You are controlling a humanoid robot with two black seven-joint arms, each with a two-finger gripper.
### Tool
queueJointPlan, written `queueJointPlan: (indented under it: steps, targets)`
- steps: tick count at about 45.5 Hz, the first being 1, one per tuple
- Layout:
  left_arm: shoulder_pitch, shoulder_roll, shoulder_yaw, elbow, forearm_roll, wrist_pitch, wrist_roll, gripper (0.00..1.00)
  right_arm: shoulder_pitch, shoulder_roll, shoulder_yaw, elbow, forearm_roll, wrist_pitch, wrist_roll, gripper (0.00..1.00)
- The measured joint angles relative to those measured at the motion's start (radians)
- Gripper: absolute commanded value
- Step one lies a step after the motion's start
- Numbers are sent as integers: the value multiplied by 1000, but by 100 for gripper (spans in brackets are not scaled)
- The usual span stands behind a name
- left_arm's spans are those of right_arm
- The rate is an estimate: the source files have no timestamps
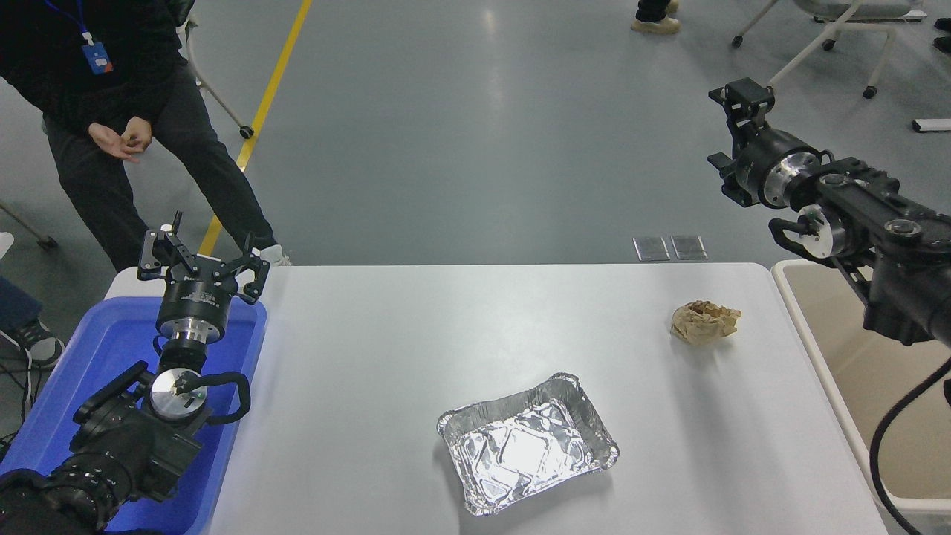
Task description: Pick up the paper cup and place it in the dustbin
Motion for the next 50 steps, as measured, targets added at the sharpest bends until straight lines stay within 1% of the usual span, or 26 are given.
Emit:
queueJointPlan:
  steps: [16, 39, 50]
  targets:
    - [0, 0, 0, 0, 0, 0, 0, 99, 140, -40, -363, 185, -12, 9, 1, 100]
    - [0, 0, 0, 0, 0, 0, 0, 99, 436, -67, -855, 633, -15, 20, 1, 100]
    - [0, 0, 0, 0, 0, 0, 0, 99, 613, -70, -1058, 836, -14, 66, 1, 100]
